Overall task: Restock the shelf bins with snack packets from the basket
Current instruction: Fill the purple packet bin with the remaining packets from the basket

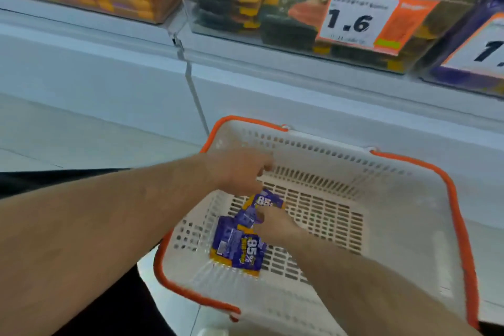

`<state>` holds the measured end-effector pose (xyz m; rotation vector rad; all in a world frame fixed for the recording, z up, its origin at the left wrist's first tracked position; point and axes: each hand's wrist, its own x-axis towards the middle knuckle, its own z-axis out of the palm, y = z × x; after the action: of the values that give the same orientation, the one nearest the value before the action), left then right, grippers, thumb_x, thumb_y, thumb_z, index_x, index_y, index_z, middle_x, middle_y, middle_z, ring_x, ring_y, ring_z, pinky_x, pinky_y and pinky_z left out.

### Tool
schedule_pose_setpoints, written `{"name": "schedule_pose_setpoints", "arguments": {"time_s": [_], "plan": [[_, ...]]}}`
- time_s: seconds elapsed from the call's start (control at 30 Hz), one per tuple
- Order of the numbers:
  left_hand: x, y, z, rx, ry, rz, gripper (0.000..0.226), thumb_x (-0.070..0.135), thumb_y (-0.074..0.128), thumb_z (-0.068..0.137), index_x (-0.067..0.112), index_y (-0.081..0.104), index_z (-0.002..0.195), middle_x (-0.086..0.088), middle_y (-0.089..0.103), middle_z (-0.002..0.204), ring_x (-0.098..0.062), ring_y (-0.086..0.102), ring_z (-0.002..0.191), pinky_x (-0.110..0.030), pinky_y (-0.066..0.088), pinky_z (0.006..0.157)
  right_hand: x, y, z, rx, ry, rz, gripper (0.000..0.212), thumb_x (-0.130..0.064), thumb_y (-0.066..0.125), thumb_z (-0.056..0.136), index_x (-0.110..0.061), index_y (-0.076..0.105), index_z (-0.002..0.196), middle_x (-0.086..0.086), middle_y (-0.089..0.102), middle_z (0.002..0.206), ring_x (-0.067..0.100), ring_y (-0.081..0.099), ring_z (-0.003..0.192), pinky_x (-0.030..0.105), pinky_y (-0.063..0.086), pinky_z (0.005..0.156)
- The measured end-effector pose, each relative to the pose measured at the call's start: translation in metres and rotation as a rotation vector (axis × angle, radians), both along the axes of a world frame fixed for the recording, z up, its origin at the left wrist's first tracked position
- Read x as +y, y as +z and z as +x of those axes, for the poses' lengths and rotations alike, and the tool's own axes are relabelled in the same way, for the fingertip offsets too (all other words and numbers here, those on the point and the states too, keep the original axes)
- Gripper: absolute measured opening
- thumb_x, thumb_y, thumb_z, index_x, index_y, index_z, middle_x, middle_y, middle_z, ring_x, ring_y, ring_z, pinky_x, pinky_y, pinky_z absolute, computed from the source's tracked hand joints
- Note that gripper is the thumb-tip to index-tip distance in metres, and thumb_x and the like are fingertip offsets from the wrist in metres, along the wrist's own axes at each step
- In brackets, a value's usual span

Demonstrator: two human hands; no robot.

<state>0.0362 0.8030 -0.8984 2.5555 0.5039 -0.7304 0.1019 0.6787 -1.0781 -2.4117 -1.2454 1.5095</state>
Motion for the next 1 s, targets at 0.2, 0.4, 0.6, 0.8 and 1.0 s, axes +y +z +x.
{"name": "schedule_pose_setpoints", "arguments": {"time_s": [0.2, 0.4, 0.6, 0.8, 1.0], "plan": [[0.018, -0.015, -0.002, 0.031, 0.094, -0.047, 0.047, 0.028, 0.056, 0.095, 0.022, 0.043, 0.139, 0.005, 0.055, 0.131, -0.017, 0.054, 0.115, -0.031, 0.044, 0.098, -0.015, -0.033, -0.016, 0.013, -0.109, -0.108, 0.047, -0.031, 0.061, 0.085, -0.028, 0.043, 0.129, 0.002, 0.058, 0.121, 0.025, 0.059, 0.102, 0.041, 0.054, 0.082], [0.017, -0.015, -0.001, 0.002, 0.141, -0.059, 0.045, 0.027, 0.058, 0.092, 0.024, 0.046, 0.136, 0.008, 0.057, 0.128, -0.014, 0.055, 0.112, -0.03, 0.044, 0.097, -0.016, -0.042, -0.025, 0.095, -0.251, -0.07, 0.009, -0.009, 0.058, 0.09, -0.018, 0.059, 0.092, 0.002, 0.059, 0.087, 0.022, 0.059, 0.083, 0.035, 0.053, 0.073], [0.005, -0.008, -0.001, 0.022, 0.088, -0.05, 0.048, 0.025, 0.055, 0.095, 0.021, 0.042, 0.141, 0.004, 0.054, 0.135, -0.016, 0.053, 0.119, -0.028, 0.042, 0.096, -0.016, -0.006, -0.006, 0.144, -0.35, -0.043, 0.018, -0.006, 0.052, 0.092, -0.012, 0.047, 0.076, 0.014, 0.047, 0.077, 0.023, 0.047, 0.071, 0.03, 0.039, 0.059], [-0.013, 0.01, 0.005, -0.005, -0.02, -0.029, 0.053, 0.036, 0.058, 0.094, 0.018, 0.042, 0.142, 0.0, 0.05, 0.139, -0.018, 0.05, 0.123, -0.029, 0.041, 0.101, -0.012, 0.068, 0.04, 0.175, -0.668, 0.147, 0.029, 0.001, 0.051, 0.091, -0.015, 0.054, 0.115, 0.012, 0.061, 0.091, 0.027, 0.064, 0.065, 0.029, 0.043, 0.048], [-0.037, 0.023, 0.012, -0.286, 0.027, -0.167, 0.06, 0.059, 0.07, 0.079, 0.023, 0.056, 0.125, 0.009, 0.057, 0.114, -0.013, 0.057, 0.107, -0.03, 0.047, 0.092, -0.023, 0.151, 0.074, 0.307, -0.972, 0.35, 0.017, 0.001, 0.049, 0.09, -0.002, 0.065, 0.086, 0.013, 0.059, 0.06, 0.017, 0.054, 0.042, 0.024, 0.04, 0.046]]}}
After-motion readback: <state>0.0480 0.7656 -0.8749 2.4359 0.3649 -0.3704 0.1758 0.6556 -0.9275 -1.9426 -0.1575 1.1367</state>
